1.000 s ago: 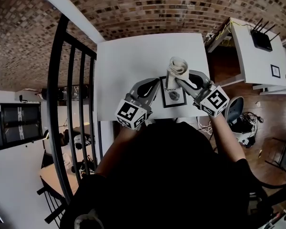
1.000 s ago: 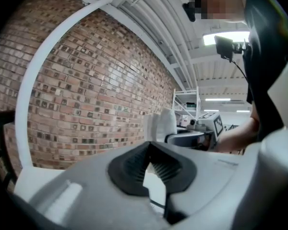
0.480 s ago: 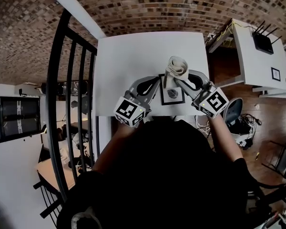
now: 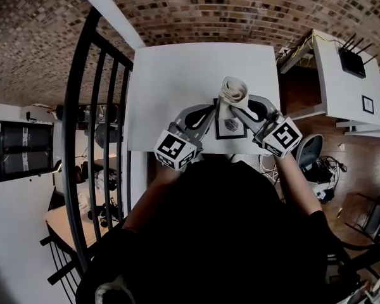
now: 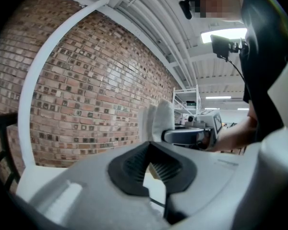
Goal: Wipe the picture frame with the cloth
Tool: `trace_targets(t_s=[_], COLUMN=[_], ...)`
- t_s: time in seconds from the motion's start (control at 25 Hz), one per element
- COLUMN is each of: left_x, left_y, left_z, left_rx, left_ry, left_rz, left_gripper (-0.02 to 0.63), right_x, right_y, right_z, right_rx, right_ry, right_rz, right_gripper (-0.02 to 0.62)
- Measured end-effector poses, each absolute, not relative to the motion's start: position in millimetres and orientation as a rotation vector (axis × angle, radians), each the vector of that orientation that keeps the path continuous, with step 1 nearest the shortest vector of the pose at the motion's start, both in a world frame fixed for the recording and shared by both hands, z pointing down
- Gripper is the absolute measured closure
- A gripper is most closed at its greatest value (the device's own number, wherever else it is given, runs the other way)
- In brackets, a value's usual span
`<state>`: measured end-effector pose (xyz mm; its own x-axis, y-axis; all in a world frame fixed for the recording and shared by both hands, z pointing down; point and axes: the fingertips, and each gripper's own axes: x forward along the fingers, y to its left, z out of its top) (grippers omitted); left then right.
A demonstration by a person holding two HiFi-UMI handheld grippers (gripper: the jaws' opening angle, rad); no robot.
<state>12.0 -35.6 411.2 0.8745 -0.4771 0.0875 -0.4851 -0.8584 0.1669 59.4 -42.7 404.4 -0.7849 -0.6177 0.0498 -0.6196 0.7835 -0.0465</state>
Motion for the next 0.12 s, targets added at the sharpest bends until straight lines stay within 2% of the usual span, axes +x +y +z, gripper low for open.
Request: trace_targets(t_s=[0.12], left_x=[7.7], left_y=[-36.1], left_z=[412.9], left_rx=[2.858], left_ry=[-0.747], left_rz=[0.071], left_gripper=[0.606], right_x=[54.7], right_y=[-41.6], right_z=[403.6], right_rx=[1.002], right_ry=[-2.940], right_rz=[0.093], right_gripper=[0.502])
